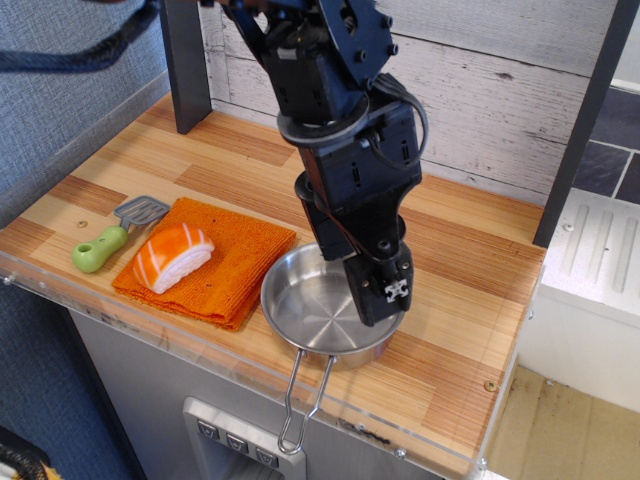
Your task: Move the bread to the back right counter corner.
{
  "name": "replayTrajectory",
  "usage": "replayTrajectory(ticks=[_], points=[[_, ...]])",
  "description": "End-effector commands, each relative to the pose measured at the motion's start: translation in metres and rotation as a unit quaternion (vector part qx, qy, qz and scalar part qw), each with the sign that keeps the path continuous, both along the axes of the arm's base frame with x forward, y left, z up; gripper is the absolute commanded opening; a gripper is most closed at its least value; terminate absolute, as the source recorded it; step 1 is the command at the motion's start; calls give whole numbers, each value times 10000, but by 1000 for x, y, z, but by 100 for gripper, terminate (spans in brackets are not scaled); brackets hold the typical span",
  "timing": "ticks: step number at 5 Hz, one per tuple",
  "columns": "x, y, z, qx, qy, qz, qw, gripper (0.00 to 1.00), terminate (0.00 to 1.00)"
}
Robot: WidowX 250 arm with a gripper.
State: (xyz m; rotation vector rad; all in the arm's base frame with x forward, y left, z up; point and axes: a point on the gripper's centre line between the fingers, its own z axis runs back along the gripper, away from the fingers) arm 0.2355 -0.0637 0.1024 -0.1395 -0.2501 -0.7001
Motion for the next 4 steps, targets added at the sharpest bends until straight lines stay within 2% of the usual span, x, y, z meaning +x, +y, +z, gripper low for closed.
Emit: replayTrajectory(ticks=[1,4], points=[[0,0,0,0,0,0,10000,100,0],[-8,57,5,145,-10,1093,9939,100,0]])
